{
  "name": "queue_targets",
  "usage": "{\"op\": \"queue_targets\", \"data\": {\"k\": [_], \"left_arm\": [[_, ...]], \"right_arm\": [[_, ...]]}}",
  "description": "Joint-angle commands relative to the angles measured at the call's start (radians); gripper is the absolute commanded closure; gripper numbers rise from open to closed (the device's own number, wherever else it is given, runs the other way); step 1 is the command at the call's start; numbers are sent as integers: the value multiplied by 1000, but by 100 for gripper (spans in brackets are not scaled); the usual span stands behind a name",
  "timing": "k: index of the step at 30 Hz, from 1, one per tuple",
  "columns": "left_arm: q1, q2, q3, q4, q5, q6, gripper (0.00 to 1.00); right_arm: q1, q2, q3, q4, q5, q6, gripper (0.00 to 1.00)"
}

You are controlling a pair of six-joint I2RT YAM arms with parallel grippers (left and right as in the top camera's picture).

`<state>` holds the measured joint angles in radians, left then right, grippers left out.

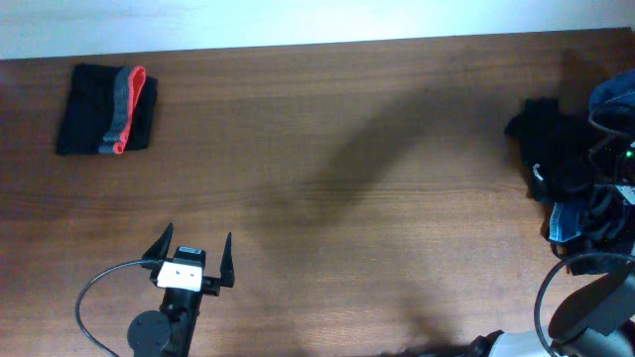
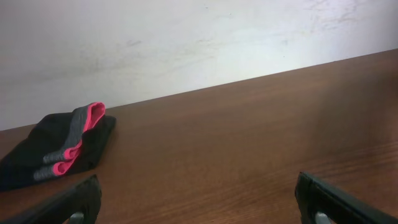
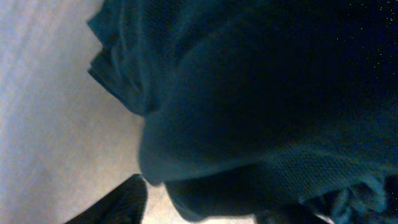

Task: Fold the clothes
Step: 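Grasp black pants with right gripper and lift toward table center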

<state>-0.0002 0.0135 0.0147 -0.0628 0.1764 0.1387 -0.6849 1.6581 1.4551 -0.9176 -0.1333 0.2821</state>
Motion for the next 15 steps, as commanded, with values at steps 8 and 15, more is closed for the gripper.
{"op": "queue_targets", "data": {"k": [8,15], "left_arm": [[6,-8,-5,-1,11,16,1],[6,-8,-5,-1,11,16,1]], "right_arm": [[38,0,-6,69,14,-42,83],[38,0,-6,89,18,-54,96]]}}
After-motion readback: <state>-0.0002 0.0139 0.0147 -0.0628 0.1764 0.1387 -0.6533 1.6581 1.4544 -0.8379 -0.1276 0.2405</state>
